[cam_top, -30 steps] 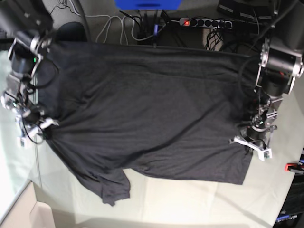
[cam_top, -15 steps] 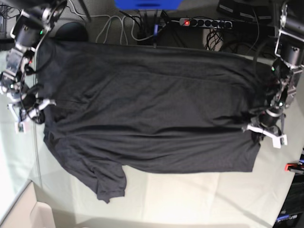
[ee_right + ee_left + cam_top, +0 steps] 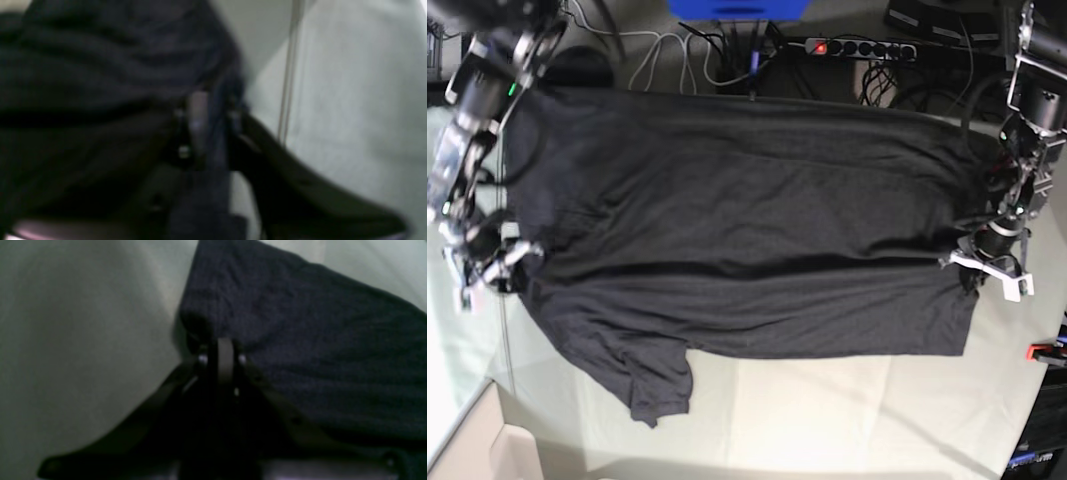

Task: Layout the t-shirt on the table in an organized manner, then fold the t-shirt properly
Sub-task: 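Lift the grasped edge with both grippers and fold it over the shirt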

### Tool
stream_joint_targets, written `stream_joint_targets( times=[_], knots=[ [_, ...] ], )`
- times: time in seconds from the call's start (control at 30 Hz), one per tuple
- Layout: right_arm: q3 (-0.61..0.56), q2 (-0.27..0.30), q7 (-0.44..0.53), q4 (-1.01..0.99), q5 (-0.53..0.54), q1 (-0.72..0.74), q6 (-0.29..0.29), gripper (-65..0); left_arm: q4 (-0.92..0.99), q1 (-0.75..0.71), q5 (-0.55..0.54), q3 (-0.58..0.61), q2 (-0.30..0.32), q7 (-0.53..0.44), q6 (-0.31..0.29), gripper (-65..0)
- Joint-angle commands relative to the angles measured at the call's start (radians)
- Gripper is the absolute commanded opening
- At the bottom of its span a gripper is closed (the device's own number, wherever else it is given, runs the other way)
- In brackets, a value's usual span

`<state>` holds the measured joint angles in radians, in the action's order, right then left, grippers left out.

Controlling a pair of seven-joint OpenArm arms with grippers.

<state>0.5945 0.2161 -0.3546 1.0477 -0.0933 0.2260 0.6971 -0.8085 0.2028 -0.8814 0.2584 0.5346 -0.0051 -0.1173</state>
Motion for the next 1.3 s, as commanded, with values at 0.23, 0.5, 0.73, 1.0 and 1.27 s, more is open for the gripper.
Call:
stream_joint_targets(
  times=[0.23, 0.5, 0.73, 1.0, 1.27],
  knots=[
    [0.006, 0.101, -0.005, -0.320, 0.017, 0.198, 0.001, -22.5, -0.013, 0.022, -0.006, -0.006, 0.022, -0.026, -0.003, -64.9],
    [0.008, 0.073, -0.005, -0.347, 0.020, 0.209, 0.001, -22.4, -0.012, 0.022, -0.006, -0.006, 0.022, -0.026, -0.003, -64.9],
    [0.003, 0.047, -0.005, -0.349, 0.022, 0.206, 0.001, -32.5, -0.005, 0.020, -0.006, -0.005, 0.022, -0.026, -0.003, -64.9],
    [0.018, 0.050, -0.017, -0.323, 0.034, 0.175, 0.001, -65.0, 0.073, 0.033, -0.011, -0.006, 0.015, -0.029, -0.005, -64.9],
    [0.080, -0.001, -0.125, 0.099, 0.143, -0.090, 0.001, -65.0, -0.010, -0.006, -0.014, -0.005, 0.032, -0.026, -0.005, -64.9]
  ],
)
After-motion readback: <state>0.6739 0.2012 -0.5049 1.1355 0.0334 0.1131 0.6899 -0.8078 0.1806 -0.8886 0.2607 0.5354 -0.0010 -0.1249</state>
